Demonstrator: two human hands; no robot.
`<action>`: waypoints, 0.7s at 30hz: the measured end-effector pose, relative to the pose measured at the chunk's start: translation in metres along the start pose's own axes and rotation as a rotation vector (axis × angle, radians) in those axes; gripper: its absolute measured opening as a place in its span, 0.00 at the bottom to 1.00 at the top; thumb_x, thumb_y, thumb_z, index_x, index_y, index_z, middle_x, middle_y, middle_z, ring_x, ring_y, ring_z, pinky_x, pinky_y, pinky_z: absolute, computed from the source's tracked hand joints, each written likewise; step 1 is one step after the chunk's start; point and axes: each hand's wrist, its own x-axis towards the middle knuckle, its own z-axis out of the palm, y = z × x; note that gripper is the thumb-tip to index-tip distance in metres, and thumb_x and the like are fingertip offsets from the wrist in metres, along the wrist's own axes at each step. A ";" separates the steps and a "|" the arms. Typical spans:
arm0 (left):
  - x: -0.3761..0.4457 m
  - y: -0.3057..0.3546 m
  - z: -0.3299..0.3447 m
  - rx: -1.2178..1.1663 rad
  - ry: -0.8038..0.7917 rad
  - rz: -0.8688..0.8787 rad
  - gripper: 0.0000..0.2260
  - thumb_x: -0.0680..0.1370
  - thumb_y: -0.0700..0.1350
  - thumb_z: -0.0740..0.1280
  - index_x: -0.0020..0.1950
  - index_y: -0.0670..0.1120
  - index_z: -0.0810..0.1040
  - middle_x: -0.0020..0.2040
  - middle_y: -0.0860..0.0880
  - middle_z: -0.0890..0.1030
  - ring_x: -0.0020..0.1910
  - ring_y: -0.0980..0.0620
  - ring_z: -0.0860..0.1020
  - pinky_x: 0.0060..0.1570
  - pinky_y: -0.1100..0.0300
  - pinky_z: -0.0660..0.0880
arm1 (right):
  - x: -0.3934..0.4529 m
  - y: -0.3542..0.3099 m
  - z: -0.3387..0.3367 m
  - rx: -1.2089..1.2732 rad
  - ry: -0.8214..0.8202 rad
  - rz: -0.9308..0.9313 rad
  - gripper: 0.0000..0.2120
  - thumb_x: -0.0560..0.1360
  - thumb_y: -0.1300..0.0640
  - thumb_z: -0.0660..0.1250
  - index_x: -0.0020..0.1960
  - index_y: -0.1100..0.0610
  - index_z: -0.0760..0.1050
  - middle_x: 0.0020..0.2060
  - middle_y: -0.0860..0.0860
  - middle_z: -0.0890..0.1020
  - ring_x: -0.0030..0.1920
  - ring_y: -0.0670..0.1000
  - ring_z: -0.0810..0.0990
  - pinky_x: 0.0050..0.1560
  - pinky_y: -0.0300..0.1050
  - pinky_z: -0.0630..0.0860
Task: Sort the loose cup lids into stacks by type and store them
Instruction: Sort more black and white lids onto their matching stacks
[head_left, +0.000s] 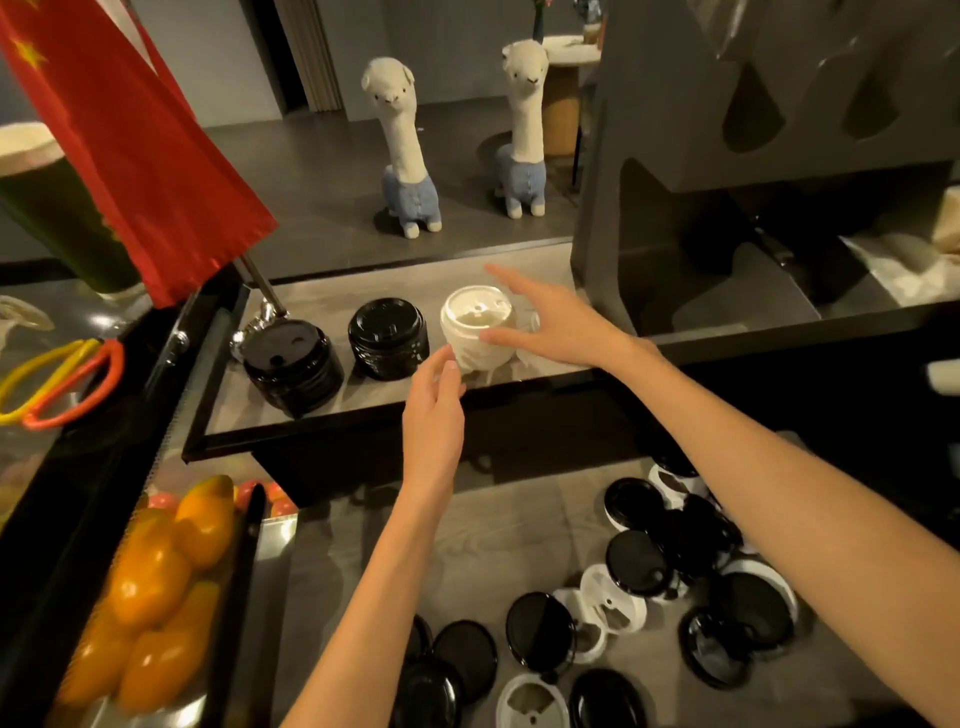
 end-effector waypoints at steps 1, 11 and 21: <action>-0.008 -0.004 -0.002 0.017 0.029 0.030 0.14 0.86 0.51 0.58 0.71 0.54 0.75 0.64 0.57 0.79 0.61 0.61 0.78 0.62 0.62 0.74 | -0.013 0.000 0.001 0.048 0.100 -0.039 0.34 0.78 0.44 0.72 0.80 0.49 0.64 0.76 0.47 0.72 0.74 0.47 0.71 0.74 0.44 0.68; -0.074 -0.177 -0.003 0.777 -0.602 -0.072 0.15 0.79 0.45 0.71 0.64 0.49 0.77 0.60 0.50 0.81 0.62 0.50 0.79 0.63 0.53 0.76 | -0.207 0.091 0.120 0.124 -0.274 0.267 0.23 0.74 0.55 0.78 0.67 0.48 0.76 0.61 0.42 0.80 0.58 0.38 0.79 0.63 0.48 0.79; -0.105 -0.248 0.004 1.050 -0.706 0.074 0.34 0.68 0.47 0.79 0.73 0.50 0.72 0.71 0.51 0.73 0.71 0.47 0.70 0.71 0.58 0.65 | -0.239 0.125 0.197 -0.398 -0.637 0.111 0.49 0.70 0.54 0.80 0.83 0.50 0.56 0.81 0.48 0.60 0.79 0.56 0.58 0.77 0.56 0.55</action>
